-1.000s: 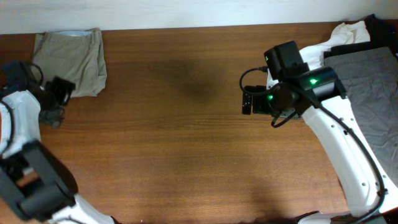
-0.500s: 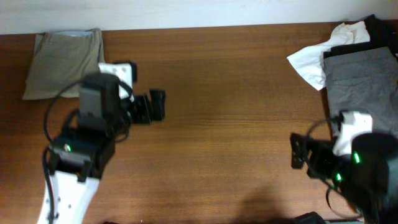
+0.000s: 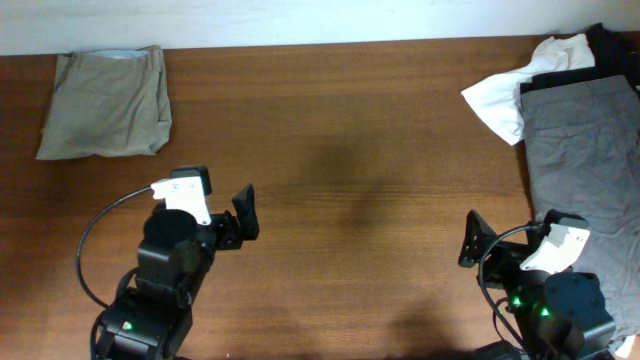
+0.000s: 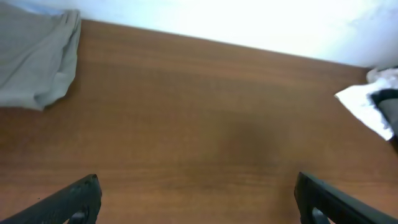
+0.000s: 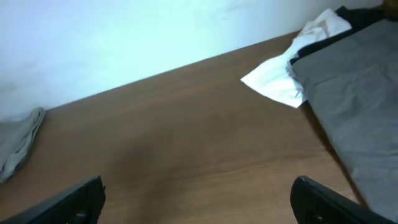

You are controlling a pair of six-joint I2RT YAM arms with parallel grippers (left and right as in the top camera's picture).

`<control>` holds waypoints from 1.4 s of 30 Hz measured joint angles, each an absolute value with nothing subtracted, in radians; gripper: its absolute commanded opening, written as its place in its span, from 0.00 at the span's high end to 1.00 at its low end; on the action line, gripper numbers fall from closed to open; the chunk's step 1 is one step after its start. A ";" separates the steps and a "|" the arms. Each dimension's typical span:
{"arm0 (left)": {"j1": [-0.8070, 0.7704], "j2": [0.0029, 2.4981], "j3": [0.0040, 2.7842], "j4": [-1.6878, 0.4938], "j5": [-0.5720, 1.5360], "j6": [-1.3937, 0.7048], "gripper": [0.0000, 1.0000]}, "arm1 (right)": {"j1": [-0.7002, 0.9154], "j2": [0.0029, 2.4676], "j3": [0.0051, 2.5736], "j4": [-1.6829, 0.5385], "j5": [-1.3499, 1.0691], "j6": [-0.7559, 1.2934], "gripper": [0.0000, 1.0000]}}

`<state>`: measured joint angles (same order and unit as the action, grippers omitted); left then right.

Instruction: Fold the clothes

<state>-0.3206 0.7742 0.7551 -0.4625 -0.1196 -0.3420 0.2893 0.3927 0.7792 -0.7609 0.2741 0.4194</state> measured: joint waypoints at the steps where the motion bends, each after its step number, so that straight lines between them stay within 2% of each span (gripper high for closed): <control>1: -0.321 0.782 0.755 -0.477 -0.121 -0.342 0.01 | 0.290 0.393 0.779 -0.752 0.277 0.419 0.01; 16: -0.321 1.008 0.755 -0.561 -0.125 -0.344 0.01 | 0.286 0.392 0.765 -0.796 0.299 0.419 0.01; 19: -0.321 1.063 0.755 -0.562 -0.125 -0.344 0.01 | 0.215 0.359 0.685 -0.741 0.288 0.415 0.01; 25: -0.321 1.155 0.755 -0.561 -0.125 -0.344 0.01 | 0.025 0.145 0.398 -0.434 0.073 0.186 0.02; 30: -0.321 1.212 0.755 -0.562 -0.125 -0.344 0.01 | 0.020 0.019 0.166 -0.147 -0.006 0.082 0.01; 34: -0.321 1.227 0.755 -0.562 -0.125 -0.344 0.01 | 0.020 0.014 0.064 -0.013 -0.033 0.071 0.01; 42: -0.321 1.227 0.755 -0.562 -0.125 -0.344 0.01 | 0.020 0.012 0.010 -0.065 -0.070 0.007 0.01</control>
<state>-0.3206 1.2270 0.7551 -0.5617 -0.1249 -0.3443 0.0200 0.0120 0.0101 -0.0654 -0.0704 0.0071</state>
